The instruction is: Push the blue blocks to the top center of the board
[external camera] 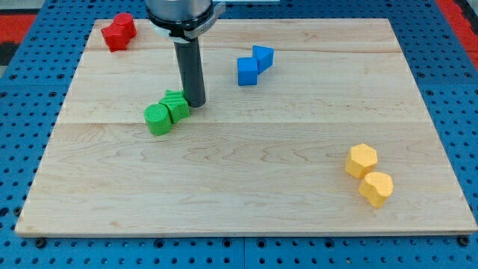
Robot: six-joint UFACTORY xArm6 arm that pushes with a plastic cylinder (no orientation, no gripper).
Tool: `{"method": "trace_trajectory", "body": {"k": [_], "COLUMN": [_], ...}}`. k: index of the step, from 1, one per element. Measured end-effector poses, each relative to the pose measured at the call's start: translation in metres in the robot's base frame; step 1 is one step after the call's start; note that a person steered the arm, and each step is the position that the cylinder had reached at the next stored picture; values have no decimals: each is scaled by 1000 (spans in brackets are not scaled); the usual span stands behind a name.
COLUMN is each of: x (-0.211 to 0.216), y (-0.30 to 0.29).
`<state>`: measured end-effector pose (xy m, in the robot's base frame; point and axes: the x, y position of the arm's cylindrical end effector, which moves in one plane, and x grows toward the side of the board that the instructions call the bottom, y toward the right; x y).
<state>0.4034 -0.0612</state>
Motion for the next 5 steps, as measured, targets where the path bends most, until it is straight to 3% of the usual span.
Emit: {"method": "trace_trajectory", "body": {"k": [1, 3, 5], "x": [-11, -72, -122], "y": [72, 120, 81]}}
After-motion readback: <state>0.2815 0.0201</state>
